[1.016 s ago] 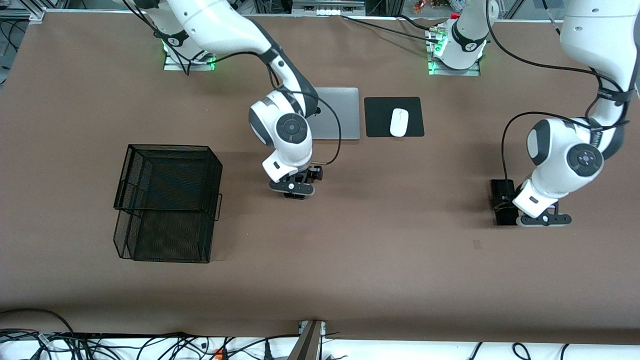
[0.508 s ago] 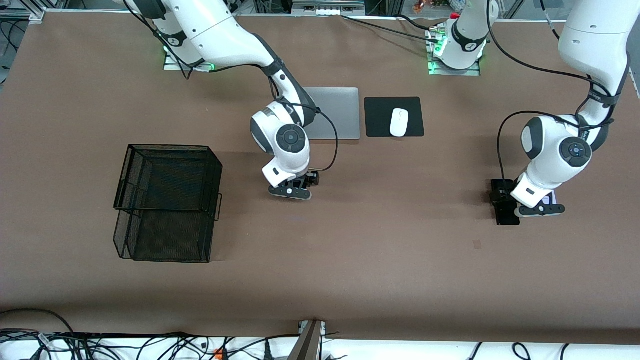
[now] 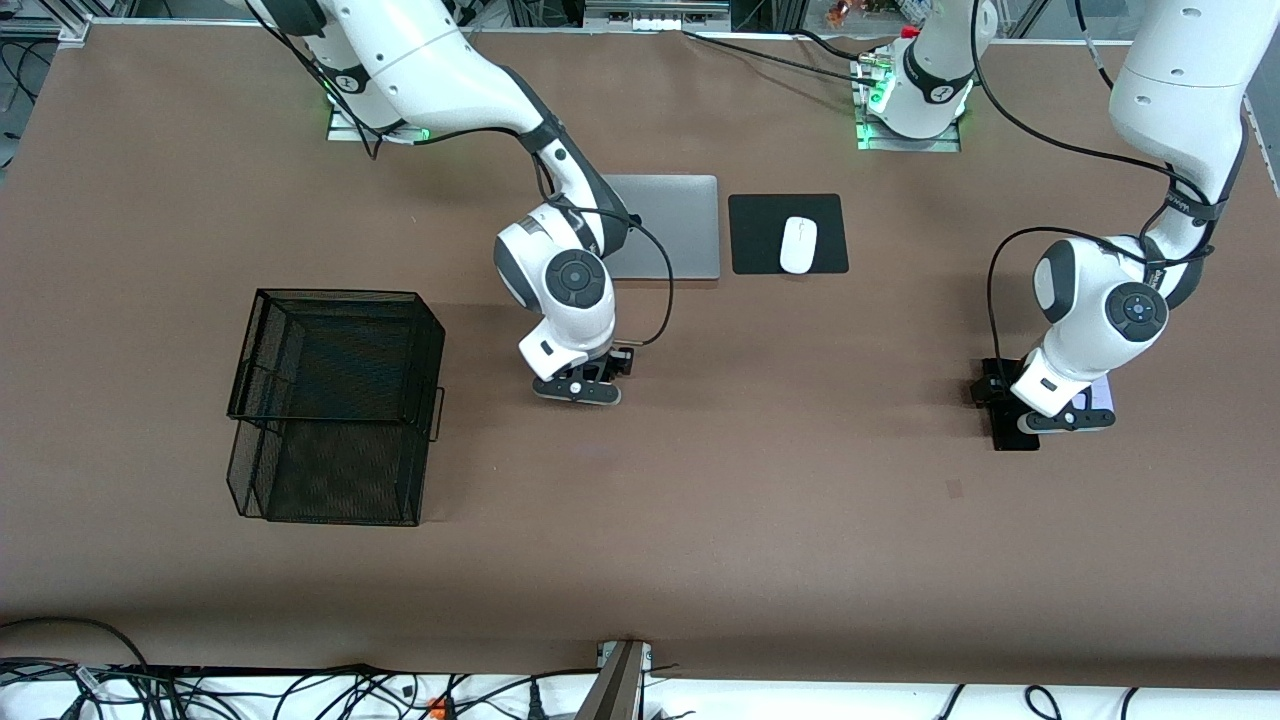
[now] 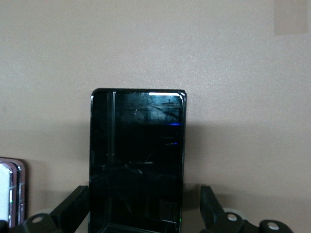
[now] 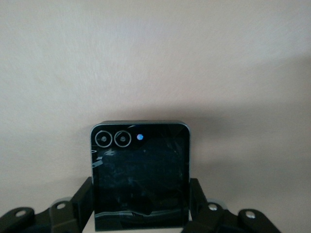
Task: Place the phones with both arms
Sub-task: 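Grasp the flip phone with the right gripper while the left gripper grasps the tall phone, then lower the flip phone into the mesh organizer and open the right gripper, then set the tall black phone beside the laptop with the left gripper, then grasp the tall phone with the right gripper while the left gripper grasps the white phone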
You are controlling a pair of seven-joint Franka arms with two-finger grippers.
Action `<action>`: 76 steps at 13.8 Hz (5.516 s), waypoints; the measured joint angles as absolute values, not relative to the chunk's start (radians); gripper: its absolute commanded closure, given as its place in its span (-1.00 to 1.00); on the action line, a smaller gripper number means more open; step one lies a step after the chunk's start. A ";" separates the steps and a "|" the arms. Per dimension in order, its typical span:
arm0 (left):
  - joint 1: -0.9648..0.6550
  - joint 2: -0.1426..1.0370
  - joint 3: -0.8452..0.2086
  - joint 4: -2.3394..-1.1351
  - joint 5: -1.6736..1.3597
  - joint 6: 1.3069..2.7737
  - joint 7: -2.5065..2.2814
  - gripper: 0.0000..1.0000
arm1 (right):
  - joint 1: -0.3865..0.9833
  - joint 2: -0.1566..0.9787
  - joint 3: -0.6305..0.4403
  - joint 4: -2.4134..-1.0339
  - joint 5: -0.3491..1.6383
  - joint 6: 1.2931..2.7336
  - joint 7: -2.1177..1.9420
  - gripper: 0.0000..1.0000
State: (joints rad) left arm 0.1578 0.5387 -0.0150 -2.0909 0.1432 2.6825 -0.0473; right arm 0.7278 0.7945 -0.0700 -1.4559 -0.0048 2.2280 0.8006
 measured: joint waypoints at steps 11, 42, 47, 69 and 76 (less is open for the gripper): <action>0.159 0.542 -0.015 -2.090 0.152 2.682 -0.014 -1.00 | 0.512 0.436 -0.208 -1.386 -0.003 1.683 0.309 0.48; -0.022 0.542 -0.446 -1.523 0.097 1.856 -0.219 0.61 | 0.498 0.271 -0.526 -1.541 0.090 1.678 -0.112 -1.00; -0.319 0.744 -0.443 -1.434 0.088 2.209 -0.603 0.61 | 0.501 0.258 -0.525 -1.446 0.090 1.581 -0.112 -1.00; -0.145 0.596 -0.401 -1.392 0.291 1.678 -0.528 -1.00 | 0.670 0.349 -0.362 -1.445 0.098 1.766 0.311 -1.00; 0.266 0.605 -0.382 -1.440 0.362 1.576 -0.333 -1.00 | 0.844 0.472 -0.298 -1.444 0.098 1.939 0.610 -1.00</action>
State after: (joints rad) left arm 0.2661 0.6047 -0.3824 -1.4403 0.3622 1.5763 -0.3328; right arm 0.8442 0.4716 -0.2983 -1.4439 0.0985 1.9387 0.6103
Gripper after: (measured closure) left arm 0.000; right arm 0.000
